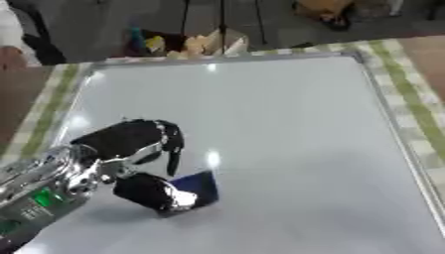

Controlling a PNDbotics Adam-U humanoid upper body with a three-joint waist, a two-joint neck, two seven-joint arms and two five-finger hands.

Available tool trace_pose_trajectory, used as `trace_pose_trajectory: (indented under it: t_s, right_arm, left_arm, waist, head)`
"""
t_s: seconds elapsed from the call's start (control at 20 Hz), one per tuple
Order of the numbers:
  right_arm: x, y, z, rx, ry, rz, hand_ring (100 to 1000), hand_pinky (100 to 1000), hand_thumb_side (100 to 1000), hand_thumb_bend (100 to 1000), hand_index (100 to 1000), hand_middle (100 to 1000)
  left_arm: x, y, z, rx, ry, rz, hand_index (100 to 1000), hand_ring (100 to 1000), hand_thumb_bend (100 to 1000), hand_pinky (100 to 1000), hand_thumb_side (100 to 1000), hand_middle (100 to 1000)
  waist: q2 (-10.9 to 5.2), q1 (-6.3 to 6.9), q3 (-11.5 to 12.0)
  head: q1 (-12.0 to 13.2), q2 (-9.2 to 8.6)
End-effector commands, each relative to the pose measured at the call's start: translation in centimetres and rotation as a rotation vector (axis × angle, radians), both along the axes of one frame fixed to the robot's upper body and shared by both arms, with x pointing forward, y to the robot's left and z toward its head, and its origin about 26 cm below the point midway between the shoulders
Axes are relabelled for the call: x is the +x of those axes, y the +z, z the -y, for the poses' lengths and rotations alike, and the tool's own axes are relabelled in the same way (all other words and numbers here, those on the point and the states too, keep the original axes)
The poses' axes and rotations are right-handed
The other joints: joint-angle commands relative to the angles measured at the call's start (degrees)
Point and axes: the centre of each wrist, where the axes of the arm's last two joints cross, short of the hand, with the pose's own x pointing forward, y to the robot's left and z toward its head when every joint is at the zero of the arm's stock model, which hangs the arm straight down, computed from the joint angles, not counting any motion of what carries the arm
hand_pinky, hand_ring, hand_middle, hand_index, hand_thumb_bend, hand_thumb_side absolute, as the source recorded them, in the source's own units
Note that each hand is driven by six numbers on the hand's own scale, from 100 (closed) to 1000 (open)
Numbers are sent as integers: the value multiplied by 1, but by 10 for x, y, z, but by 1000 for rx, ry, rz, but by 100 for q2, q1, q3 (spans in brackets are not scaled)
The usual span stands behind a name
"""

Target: Wipe the whiteboard clean with a brush.

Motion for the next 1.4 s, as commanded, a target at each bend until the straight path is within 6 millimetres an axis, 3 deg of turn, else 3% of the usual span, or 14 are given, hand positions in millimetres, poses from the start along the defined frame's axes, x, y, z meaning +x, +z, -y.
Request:
trace_pose_trajectory:
  t_s: [0.05, 0.4, 0.85, 1.4]
  right_arm:
    - [-3, 7, 1, -9, 3, 26, 597, 624, 769, 100, 682, 545]
    - [-3, 5, 0, -5, 4, 17, 595, 624, 768, 100, 682, 543]
    - [-3, 3, 0, -1, 3, 10, 589, 624, 767, 100, 682, 537]
    - [-2, 4, -1, 2, 8, 9, 587, 626, 766, 100, 682, 535]
  left_arm:
    - [-3, 18, -5, 40, 13, 33, 350, 783, 628, 742, 804, 806]
    - [-2, 24, -6, 116, 23, -5, 262, 840, 642, 748, 701, 877]
    - [-2, 37, -7, 150, 41, -84, 204, 832, 642, 746, 569, 824]
    - [-2, 27, 1, 89, 51, -85, 194, 772, 650, 704, 586, 701]
  waist:
    - [-123, -29, 5]
    - [-122, -32, 18]
    - [-109, -40, 36]
    - [-99, -63, 35]
  head:
    - [-23, -48]
    - [-49, -44]
    - [-86, -49]
    - [-79, -29]
